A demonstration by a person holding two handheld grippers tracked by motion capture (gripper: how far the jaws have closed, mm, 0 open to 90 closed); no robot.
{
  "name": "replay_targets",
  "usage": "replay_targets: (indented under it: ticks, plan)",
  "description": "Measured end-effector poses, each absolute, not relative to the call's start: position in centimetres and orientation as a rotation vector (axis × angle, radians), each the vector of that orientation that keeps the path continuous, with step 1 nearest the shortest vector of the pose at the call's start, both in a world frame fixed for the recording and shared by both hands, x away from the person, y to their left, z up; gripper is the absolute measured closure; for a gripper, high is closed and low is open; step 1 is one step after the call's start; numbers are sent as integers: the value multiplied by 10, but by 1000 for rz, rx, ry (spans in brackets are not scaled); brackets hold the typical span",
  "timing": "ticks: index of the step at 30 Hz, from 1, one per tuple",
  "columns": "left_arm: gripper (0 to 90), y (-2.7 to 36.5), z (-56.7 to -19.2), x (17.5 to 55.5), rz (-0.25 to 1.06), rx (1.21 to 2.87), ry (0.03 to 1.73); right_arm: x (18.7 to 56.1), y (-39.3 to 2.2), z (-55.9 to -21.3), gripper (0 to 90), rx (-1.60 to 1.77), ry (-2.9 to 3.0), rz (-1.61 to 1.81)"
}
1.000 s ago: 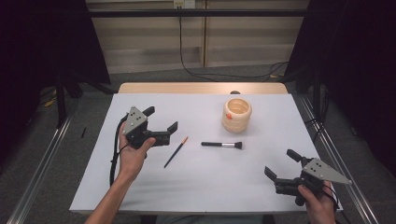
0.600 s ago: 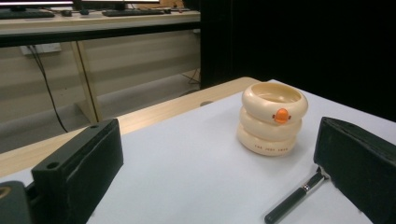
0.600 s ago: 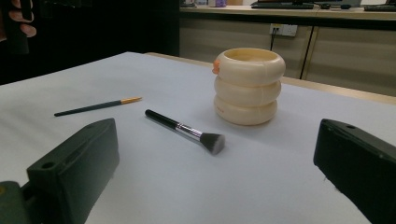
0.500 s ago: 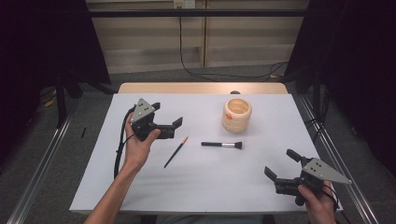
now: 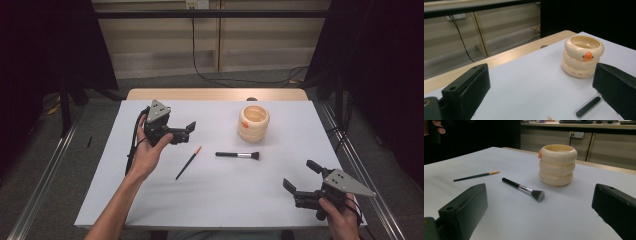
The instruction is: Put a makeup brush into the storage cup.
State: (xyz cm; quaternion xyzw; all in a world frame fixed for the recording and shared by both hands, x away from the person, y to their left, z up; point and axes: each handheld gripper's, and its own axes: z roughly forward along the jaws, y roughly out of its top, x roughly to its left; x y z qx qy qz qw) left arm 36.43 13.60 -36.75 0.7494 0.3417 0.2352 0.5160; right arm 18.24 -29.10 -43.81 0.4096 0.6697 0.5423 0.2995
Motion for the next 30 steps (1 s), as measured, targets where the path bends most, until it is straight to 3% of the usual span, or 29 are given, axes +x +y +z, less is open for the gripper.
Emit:
replay_targets:
  ticks: [8,12,26,30]
  plan:
    - [19,135,-364,375,462,1951,867,183,-292,-438,0,1090,1778,1438]
    - [27,134,-367,381,351,2038,908,183,-292,-438,0,1090,1780,1437]
    - [48,124,-382,392,226,2284,943,184,-292,-439,0,1098,1791,1424]
    - [76,122,-388,398,121,2334,993,184,-292,-439,0,1090,1795,1420]
